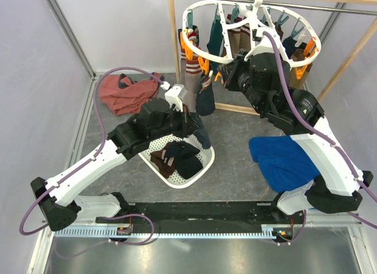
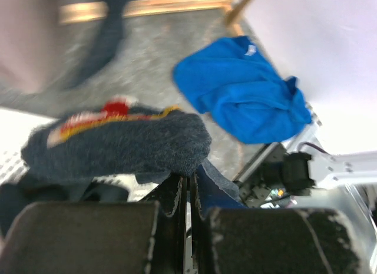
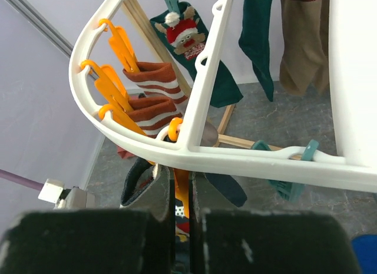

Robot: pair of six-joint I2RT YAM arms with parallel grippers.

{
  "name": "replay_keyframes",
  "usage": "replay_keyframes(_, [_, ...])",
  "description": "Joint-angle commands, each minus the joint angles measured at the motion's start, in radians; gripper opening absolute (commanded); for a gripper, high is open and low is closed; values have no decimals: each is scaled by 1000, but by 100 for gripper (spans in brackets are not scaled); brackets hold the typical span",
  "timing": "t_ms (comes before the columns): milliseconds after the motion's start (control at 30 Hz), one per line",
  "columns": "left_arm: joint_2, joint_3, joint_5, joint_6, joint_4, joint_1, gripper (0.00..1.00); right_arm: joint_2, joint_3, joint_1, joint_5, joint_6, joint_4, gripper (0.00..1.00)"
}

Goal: Remove the socks clipped to the hanger

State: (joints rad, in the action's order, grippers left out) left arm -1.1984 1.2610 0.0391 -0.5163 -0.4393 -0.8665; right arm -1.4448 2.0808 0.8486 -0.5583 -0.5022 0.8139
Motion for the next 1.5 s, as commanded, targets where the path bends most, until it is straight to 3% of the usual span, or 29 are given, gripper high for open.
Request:
replay_keyframes(0, [59,-58,-110,-131,-120,64,2,47,-44,1,-6,-35,-53,0])
replay_keyframes(200, [92,-202,-126,-224,-196,161,2,55,-37,0,1,-41,-59,0])
replay_keyframes(267, [95,-227,-143,-241,-200,169,11,58,-41,1,1,-42,-58,0])
replay_keyframes(300, [92,-241,-143,-255,-208,172,20,61,-42,1,3,-47,-58,0])
replay_keyframes(333, [88,-242,-145,-258,-211,172,48,64,-45,3,6,-48,-59,0])
replay_keyframes(367, [88,-241,-143,-257,-213,172,58,66,-50,1,12,-53,-59,0])
replay_keyframes(400, [89,-230,-143,-249,-211,172,83,69,-51,1,15,-55,-59,0])
replay_keyframes(433, [95,-220,-145,-242,-208,172,92,70,-54,1,18,-59,-59,0])
replay_keyframes(700, [197,-163,4,31,80,172,91,81,-71,1,31,-82,-59,0])
replay_keyframes(867, [143,-95,113,122,204,170,91,80,-67,3,31,-93,-59,0])
replay_keyframes(1000, [76,-25,192,148,258,167,90,72,-53,1,35,-95,-61,0])
replay_keyframes(1367, [-53,31,196,196,336,152,85,57,-54,1,55,-136,-64,0])
replay_keyframes(1467, [-76,61,191,194,340,146,79,60,-59,0,66,-148,-67,0])
